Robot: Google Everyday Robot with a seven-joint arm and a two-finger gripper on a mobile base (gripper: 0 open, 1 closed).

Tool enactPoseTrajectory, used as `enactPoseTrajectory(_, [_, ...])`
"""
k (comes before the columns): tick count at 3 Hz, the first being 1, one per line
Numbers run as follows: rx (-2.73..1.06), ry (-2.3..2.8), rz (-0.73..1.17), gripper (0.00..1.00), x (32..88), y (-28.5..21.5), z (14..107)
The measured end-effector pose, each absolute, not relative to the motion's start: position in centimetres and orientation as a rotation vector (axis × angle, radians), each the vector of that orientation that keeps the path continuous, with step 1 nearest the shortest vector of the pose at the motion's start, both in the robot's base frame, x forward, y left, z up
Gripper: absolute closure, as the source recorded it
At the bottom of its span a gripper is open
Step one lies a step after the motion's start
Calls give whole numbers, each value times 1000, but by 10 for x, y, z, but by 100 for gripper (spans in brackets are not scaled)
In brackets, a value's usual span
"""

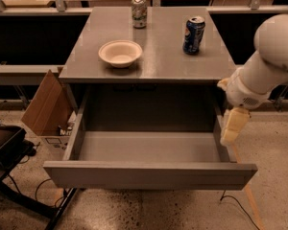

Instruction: Open top drawer

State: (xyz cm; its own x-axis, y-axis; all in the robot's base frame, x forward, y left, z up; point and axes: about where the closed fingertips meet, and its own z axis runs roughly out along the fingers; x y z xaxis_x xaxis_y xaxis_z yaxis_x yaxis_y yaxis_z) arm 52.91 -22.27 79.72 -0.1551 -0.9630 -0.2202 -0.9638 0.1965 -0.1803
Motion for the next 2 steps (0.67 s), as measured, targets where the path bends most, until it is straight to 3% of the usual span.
enactPoseTrajectory(2, [-1684,2187,-214,0,597,-267,909])
